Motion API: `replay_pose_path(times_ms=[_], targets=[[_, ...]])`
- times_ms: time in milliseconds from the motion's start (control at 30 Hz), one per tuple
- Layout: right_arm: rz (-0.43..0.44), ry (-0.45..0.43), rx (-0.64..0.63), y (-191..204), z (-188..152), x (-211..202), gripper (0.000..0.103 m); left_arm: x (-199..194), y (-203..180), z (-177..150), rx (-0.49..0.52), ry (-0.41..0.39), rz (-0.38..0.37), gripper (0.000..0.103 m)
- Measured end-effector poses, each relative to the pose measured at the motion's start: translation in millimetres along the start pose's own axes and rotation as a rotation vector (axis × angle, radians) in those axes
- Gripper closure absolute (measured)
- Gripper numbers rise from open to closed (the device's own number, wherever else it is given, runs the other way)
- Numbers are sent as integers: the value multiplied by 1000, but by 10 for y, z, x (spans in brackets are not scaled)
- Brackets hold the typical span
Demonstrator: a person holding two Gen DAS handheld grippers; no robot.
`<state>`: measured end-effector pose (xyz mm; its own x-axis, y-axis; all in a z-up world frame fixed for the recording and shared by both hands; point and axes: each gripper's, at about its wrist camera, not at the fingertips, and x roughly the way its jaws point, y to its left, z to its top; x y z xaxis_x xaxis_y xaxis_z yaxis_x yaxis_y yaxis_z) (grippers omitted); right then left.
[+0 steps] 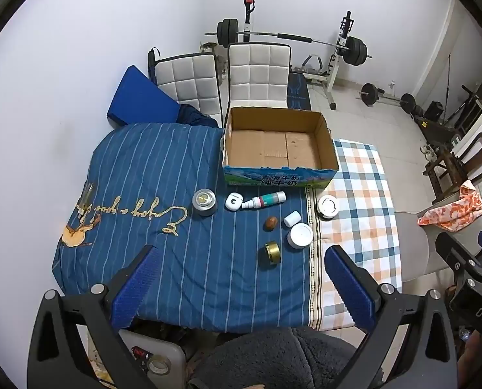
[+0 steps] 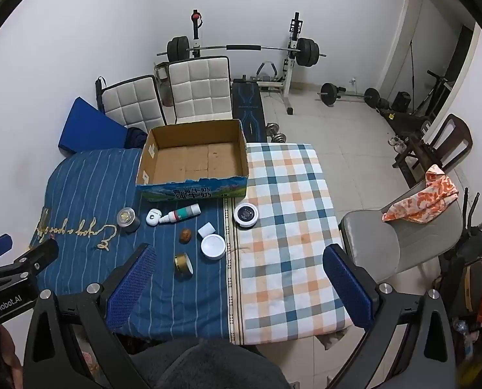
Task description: Organize rigid objects
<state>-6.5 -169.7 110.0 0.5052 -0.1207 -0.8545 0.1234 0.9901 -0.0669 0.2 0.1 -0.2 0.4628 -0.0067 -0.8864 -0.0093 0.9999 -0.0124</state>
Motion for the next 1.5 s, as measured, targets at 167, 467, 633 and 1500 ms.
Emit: replay_pose_path(times_ms=[167, 467, 633, 1500], targets=[[6, -4, 19, -65, 16, 0, 0, 20, -13, 16, 6, 4, -3, 0], [-2, -21, 18, -91, -30, -17, 0, -38, -94, 101, 10, -17, -3, 0], [-8, -22, 31, -136, -23, 9, 0, -59, -160, 88, 15, -22, -2, 0], [-31, -44, 57, -147, -8, -14, 0, -66, -97, 105, 14, -43, -11, 0]])
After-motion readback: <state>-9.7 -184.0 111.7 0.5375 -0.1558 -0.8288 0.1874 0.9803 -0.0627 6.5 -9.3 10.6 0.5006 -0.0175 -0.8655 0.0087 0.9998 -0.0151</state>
